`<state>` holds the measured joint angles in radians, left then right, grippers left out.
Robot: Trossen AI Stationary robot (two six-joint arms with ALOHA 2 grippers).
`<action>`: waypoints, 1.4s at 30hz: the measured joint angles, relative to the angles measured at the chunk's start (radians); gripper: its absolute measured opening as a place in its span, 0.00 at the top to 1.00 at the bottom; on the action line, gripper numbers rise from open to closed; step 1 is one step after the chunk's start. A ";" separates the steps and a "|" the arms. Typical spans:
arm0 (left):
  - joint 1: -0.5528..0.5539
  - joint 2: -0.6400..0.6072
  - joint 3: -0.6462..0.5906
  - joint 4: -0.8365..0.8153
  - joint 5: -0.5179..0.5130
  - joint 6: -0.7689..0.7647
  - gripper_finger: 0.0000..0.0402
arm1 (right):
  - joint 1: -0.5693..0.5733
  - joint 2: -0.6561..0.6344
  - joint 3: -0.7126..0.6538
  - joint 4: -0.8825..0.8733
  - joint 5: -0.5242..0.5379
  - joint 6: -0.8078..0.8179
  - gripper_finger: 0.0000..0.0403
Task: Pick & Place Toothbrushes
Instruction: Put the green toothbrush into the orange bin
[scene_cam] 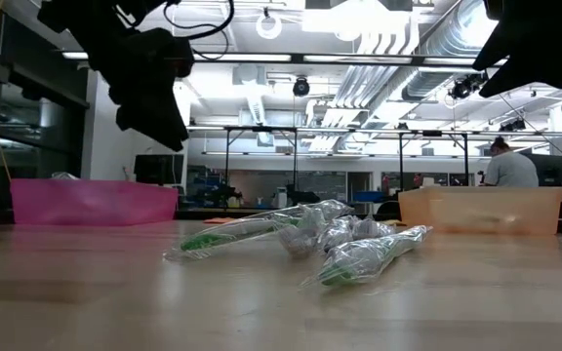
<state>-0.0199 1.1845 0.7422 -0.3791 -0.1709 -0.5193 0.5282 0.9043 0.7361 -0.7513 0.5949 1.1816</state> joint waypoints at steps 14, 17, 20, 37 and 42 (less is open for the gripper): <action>-0.146 0.343 0.004 0.499 0.065 0.041 0.56 | 0.000 0.000 0.000 0.000 -0.029 -0.034 0.47; -0.147 0.401 0.026 0.541 0.079 0.042 0.56 | 0.000 0.000 0.000 -0.001 -0.029 -0.035 0.47; -0.146 0.446 0.055 0.542 0.101 0.049 0.56 | 0.000 0.000 0.000 -0.002 -0.029 -0.035 0.47; -0.147 0.601 0.210 0.514 0.186 0.119 0.56 | 0.003 0.000 0.000 -0.003 -0.029 -0.053 0.47; -0.157 0.601 0.211 0.437 0.176 0.114 0.56 | 0.003 0.000 0.000 -0.002 -0.029 -0.053 0.47</action>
<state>-0.1766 1.7855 0.9535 0.0580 0.0055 -0.4051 0.5308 0.9043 0.7357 -0.7532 0.5655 1.1282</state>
